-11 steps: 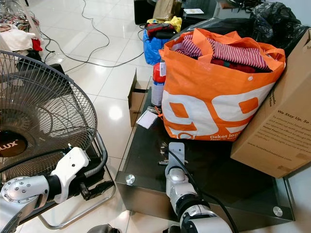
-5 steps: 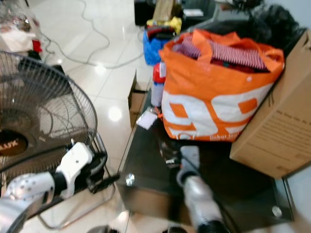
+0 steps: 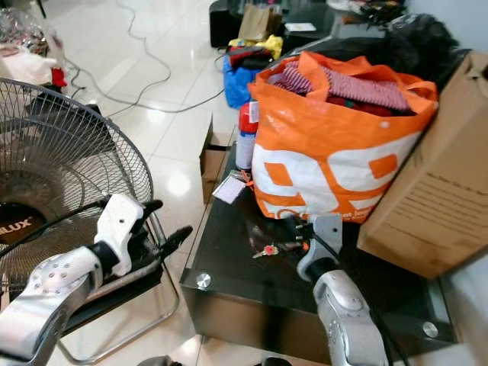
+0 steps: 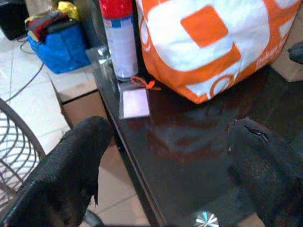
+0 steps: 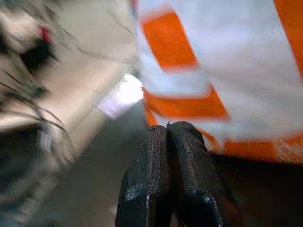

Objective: Hang keys on a hook

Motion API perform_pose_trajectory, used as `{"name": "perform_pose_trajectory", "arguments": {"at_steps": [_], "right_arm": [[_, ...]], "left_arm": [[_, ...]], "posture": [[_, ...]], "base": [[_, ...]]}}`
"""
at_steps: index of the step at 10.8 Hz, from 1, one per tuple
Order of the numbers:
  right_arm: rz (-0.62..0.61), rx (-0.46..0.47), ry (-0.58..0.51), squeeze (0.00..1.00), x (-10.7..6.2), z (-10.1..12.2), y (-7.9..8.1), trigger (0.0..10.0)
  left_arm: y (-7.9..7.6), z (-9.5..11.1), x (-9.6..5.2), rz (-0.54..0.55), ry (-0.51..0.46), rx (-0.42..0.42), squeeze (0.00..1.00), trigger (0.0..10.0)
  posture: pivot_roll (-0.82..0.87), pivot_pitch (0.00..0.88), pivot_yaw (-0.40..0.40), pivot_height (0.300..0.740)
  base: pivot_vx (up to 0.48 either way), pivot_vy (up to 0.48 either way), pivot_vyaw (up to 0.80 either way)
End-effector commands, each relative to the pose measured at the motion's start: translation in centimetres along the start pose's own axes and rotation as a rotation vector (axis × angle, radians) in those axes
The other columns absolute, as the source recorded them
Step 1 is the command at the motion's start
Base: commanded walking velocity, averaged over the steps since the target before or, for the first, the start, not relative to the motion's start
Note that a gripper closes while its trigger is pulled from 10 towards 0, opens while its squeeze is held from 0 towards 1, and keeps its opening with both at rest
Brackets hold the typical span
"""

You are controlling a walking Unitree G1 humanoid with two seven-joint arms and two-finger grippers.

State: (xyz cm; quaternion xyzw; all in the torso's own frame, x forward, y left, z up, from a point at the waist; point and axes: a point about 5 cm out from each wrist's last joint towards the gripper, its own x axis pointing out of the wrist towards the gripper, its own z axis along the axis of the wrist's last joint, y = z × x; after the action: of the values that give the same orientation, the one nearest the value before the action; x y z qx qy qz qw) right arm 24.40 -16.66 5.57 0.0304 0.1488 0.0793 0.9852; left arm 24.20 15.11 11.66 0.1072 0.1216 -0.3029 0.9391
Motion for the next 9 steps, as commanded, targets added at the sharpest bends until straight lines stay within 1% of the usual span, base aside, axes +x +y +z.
{"name": "perform_pose_trajectory", "arguments": {"at_steps": [1, 2, 3, 5, 6, 7, 8, 9], "right_arm": [[-0.06, -0.033, 0.067, 0.0, 0.3, -0.8, -0.3, 10.0], [-0.062, -0.039, 0.11, 1.0, 0.9, -1.5, 0.0, 10.0], [-0.071, -0.034, 0.137, 1.0, 1.4, -1.9, 0.3, 10.0], [-0.083, 0.0, 0.194, 1.0, 3.4, -3.1, 1.8, 10.0], [-0.091, 0.029, 0.22, 1.0, 4.7, -3.5, 2.9, 10.0], [-0.086, 0.04, 0.235, 1.0, 5.6, -3.5, 3.8, 10.0], [-0.083, 0.037, 0.243, 1.0, 6.0, -3.7, 4.2, 10.0], [-0.097, 0.022, 0.258, 1.0, 6.5, -3.9, 4.4, 10.0]], "left_arm": [[-0.2, -0.3, 0.3, -0.015, 0.02, 0.019, 0.0, 10.0], [-0.2, -0.8, 0.2, -0.04, 0.057, 0.056, 0.0, 10.0], [-0.2, -1.1, 0.1, -0.045, 0.073, 0.069, 0.0, 10.0], [-0.1, -1.6, -0.2, -0.048, 0.098, 0.099, 0.0, 10.0], [-0.1, -1.6, -0.7, -0.057, 0.106, 0.115, 0.0, 10.0], [-0.1, -1.5, -1.5, -0.072, 0.119, 0.12, 0.0, 10.0], [-0.2, -1.7, -2.0, -0.082, 0.136, 0.129, 0.0, 10.0], [-0.3, -1.8, -2.7, -0.094, 0.149, 0.133, 0.0, 10.0]], "posture": [[0.01, 0.0, -0.009, 0.74], [0.02, 0.0, -0.008, 0.74], [0.01, 0.0, -0.002, 0.74], [0.01, 0.0, 0.013, 0.74], [0.03, 0.0, 0.008, 0.74], [0.04, 0.0, 0.002, 0.74], [0.04, 0.0, -0.002, 0.74], [0.04, 0.04, -0.014, 0.74]], "base": [[0.0, 0.0, 0.0], [0.0, 0.0, 0.0], [0.0, 0.0, 0.0], [0.0, 0.0, 0.0], [0.0, 0.0, 0.0], [0.0, 0.0, 0.0], [0.0, 0.0, 0.0], [0.0, 0.0, 0.0]]}}
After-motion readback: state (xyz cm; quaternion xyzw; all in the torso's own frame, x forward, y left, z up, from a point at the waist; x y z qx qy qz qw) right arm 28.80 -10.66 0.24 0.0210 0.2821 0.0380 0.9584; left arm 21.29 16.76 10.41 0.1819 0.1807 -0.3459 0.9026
